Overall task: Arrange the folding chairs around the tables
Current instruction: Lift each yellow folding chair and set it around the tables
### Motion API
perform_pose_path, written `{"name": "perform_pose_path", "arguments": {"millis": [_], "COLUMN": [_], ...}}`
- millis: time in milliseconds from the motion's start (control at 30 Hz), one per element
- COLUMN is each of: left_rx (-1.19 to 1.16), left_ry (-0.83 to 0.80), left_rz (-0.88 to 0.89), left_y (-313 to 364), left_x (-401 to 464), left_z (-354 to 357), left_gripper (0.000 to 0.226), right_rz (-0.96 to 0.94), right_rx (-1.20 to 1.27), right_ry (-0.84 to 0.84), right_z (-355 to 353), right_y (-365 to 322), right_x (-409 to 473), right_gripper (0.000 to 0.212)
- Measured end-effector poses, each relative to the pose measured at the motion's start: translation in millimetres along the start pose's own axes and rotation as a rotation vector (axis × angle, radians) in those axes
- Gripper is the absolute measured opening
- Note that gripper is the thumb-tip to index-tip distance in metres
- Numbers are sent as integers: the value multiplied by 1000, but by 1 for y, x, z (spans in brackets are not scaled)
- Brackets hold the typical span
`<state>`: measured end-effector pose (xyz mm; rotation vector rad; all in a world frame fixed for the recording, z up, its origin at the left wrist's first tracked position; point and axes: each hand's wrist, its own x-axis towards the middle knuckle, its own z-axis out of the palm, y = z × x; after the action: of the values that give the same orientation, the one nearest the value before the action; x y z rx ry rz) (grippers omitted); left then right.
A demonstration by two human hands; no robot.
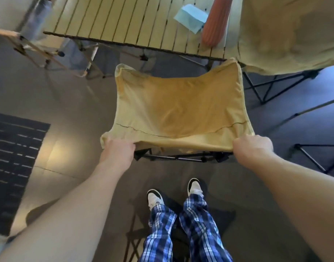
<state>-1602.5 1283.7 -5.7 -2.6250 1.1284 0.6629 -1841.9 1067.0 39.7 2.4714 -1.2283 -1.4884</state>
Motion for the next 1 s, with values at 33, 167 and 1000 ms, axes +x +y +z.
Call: {"name": "perform_pose_path", "arguments": {"millis": [33,167,1000], "left_rx": [16,192,229], "left_ry": [-97,-320,-274], "left_rz": [-56,-206,-92], "left_y": [1,7,46], "left_x": [2,-2,-2], "left_z": [11,24,16], "left_gripper": [24,36,34], "right_rz": [-2,-21,10], "right_rx": [-2,-27,-18], "right_ry": [-69,-235,-318], "right_z": [12,47,65], "right_y": [-3,-13,8], "right_x": [1,8,8], "right_gripper": [33,34,34]}}
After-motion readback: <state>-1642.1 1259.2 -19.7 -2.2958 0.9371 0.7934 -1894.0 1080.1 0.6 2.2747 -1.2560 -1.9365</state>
